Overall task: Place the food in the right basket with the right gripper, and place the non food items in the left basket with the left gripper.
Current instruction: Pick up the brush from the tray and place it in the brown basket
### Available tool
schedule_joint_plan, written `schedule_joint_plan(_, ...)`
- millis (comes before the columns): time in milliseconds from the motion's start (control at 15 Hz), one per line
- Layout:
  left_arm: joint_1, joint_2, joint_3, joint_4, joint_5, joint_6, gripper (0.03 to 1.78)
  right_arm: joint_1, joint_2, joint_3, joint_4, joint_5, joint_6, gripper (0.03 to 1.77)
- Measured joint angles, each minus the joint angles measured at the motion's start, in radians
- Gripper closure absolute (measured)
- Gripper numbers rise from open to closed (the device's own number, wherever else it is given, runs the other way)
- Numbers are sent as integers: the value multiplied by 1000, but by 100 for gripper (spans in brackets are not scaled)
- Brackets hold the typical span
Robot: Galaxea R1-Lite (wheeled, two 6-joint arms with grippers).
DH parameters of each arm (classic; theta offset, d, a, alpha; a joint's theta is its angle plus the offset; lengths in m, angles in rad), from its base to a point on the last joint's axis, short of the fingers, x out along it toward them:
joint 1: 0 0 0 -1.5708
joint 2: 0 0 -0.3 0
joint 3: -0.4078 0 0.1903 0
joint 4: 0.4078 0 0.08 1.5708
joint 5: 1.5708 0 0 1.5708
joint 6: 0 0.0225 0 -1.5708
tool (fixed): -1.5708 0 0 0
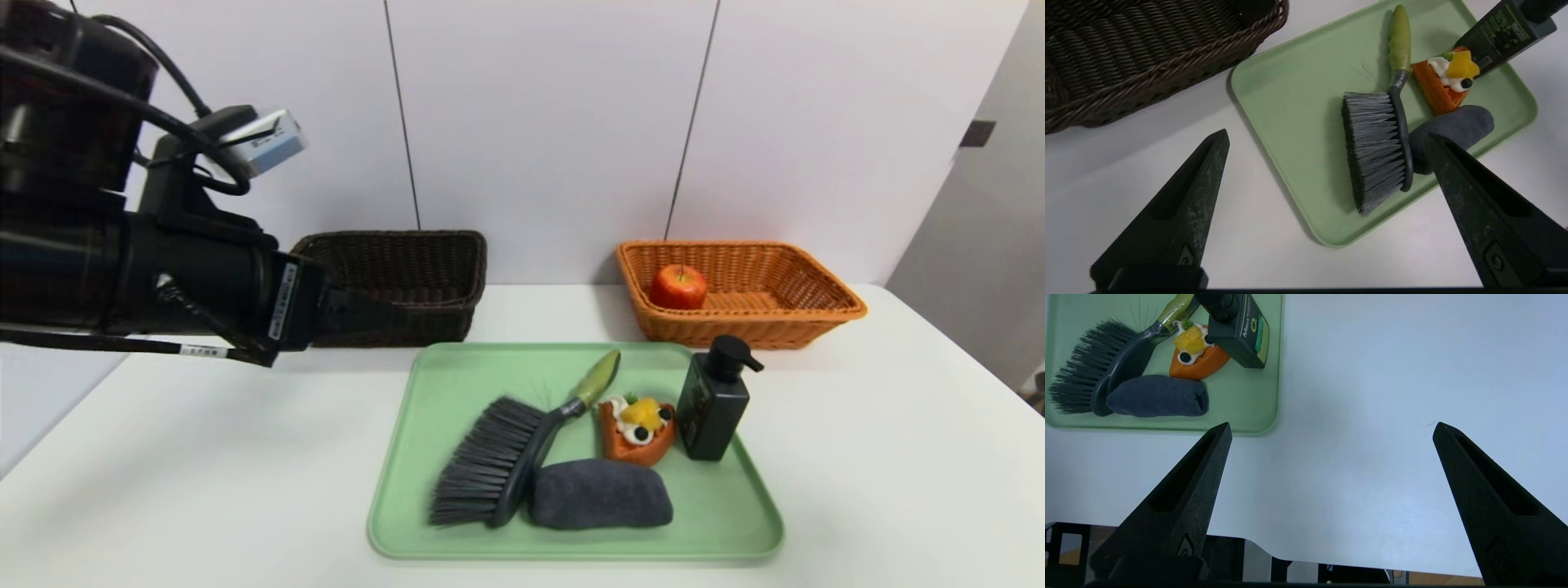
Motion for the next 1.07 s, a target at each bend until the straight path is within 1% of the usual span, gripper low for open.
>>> schedule_joint_plan(333, -119, 176, -127, 5, 1, 2, 12, 4, -20, 21, 1, -1, 1, 10)
schedule_joint_plan(533, -164, 310, -227, 8, 2, 1, 12, 4, -23, 23, -2, 0, 2, 10)
schedule_joint_plan(733, -186, 441, -333, 34, 9, -6, 12, 4, -23, 23, -2, 1, 8, 10)
schedule_joint_plan(867, -191, 516, -383, 50, 47, -13, 12, 5, -22, 24, -2, 7, 20, 10)
schedule_joint_plan(933, -193, 554, -403, 53, 90, -18, 12, 5, -21, 27, -3, 9, 21, 10)
schedule_joint_plan(1000, -196, 583, -422, 55, 118, -25, 12, 5, -20, 29, -4, 14, 22, 10)
schedule_joint_plan(1067, -197, 607, -438, 56, 129, -33, 12, 6, -19, 31, -5, 19, 23, 10)
